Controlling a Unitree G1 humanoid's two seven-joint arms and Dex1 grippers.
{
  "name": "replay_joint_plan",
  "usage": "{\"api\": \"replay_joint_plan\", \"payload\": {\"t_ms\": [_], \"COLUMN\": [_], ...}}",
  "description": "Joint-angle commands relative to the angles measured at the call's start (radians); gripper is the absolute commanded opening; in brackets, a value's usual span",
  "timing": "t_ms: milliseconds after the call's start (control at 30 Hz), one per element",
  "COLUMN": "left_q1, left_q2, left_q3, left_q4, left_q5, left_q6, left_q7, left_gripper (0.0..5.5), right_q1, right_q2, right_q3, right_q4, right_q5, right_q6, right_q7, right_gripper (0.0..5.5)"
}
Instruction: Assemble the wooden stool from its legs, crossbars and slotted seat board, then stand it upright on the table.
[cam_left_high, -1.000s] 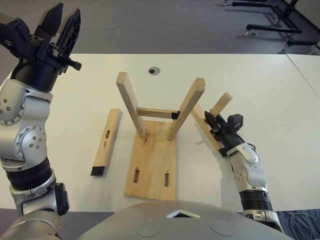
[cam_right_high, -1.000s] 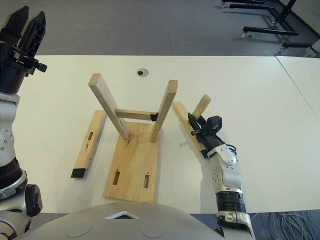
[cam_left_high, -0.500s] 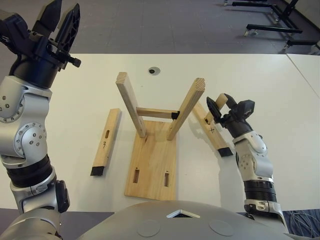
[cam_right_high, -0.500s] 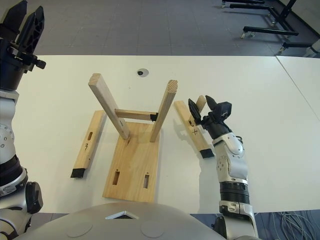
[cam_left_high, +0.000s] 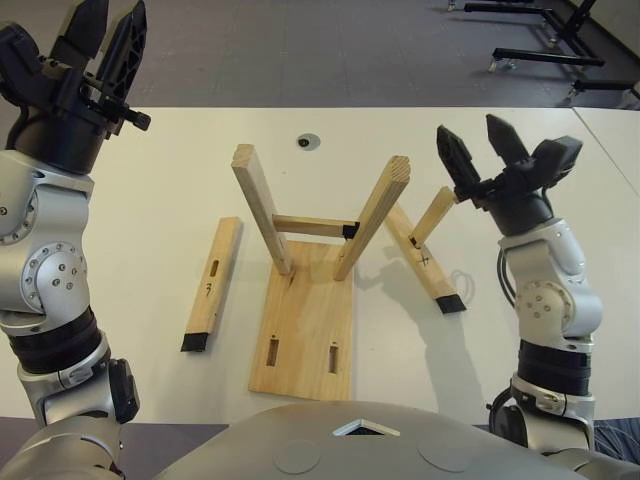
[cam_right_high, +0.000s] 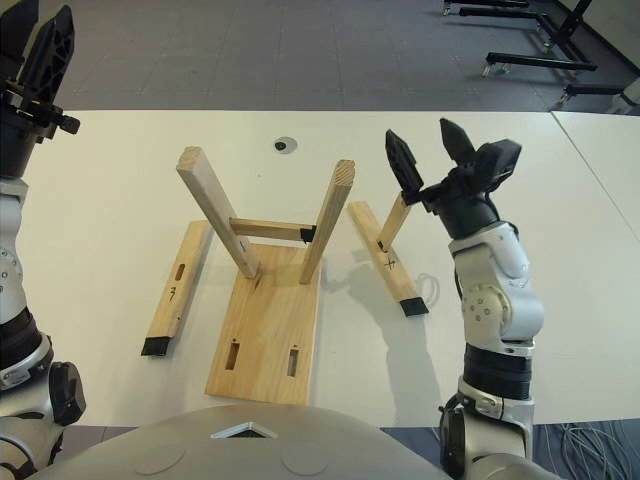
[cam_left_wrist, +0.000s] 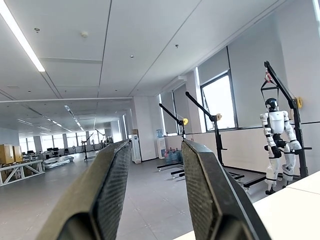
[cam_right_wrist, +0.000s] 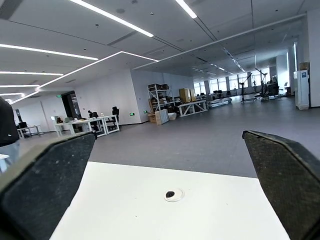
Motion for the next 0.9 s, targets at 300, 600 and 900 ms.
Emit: {"api": "replay_joint_plan", "payload": {"t_ms": [300,600,900], "left_q1": [-0.012,0.018,0.035], "left_q2": [-0.002,-0.005,-0.004], "left_q3": [-0.012,0.003,-0.016], "left_q4": [0.010,-0.017,0.004], "left_q5": [0.020,0.017,0.017], "left_q6": [-0.006,0.000,0.016], "left_q7": [-0.001,0.012,0.000], "left_gripper": [1.81,1.81,1.81], "right_q1": [-0.196,-0.288,0.031], "right_q2": [-0.074,-0.090,-0.018], "right_q3": [0.060,0.019,0.175], "right_q4": [0.028,0.030,0.125], "right_q5": [-0.045,-0.021,-0.230], "right_q6": [0.167,0.192,0.082], "right_q7": [-0.110,-0.108,-0.072], "right_gripper": [5.38,5.38,5.38]}}
